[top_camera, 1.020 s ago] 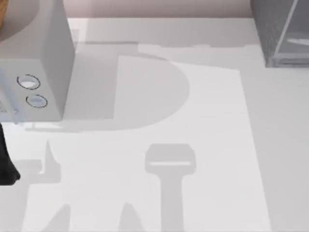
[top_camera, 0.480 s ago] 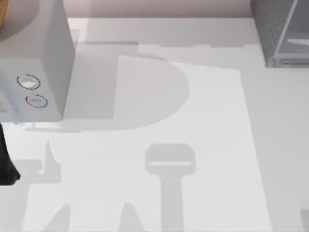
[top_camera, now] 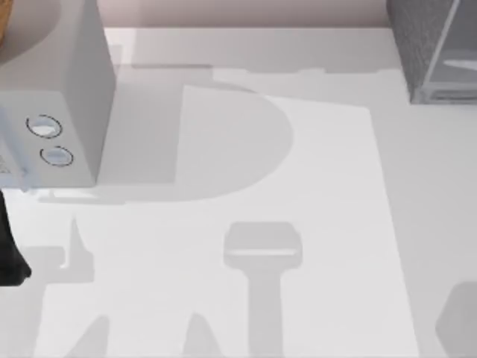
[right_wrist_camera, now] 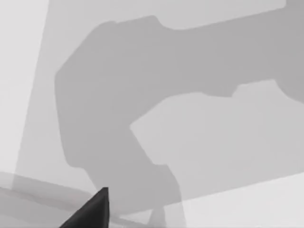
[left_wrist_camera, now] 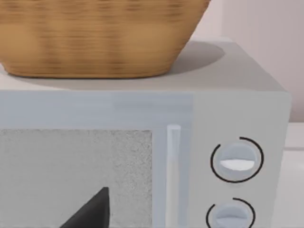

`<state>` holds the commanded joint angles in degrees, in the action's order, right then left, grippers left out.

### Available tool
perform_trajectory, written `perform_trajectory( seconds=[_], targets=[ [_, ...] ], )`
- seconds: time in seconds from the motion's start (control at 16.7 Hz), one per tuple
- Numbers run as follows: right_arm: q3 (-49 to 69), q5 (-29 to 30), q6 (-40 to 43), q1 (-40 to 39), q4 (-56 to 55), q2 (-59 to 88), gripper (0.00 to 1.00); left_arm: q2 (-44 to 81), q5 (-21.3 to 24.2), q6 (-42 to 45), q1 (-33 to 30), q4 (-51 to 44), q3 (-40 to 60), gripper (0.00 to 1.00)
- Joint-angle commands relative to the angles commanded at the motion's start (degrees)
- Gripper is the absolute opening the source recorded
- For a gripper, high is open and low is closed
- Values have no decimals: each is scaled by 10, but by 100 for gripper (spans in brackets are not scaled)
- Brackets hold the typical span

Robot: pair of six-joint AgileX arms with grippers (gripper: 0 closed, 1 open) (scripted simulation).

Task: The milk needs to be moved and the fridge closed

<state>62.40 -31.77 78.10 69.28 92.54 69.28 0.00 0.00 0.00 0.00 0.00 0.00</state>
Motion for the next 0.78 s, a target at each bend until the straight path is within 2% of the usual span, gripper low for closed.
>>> perform_trajectory(
  seconds=[0.42, 0.6, 0.78],
  targets=[
    [91, -141, 264, 235, -71, 236, 100, 0, 0, 0, 0, 0, 0, 100],
    [121, -192, 345, 306, -81, 306, 100, 0, 0, 0, 0, 0, 0, 100],
    [140, -221, 389, 341, -76, 346, 100, 0, 0, 0, 0, 0, 0, 100]
  ],
)
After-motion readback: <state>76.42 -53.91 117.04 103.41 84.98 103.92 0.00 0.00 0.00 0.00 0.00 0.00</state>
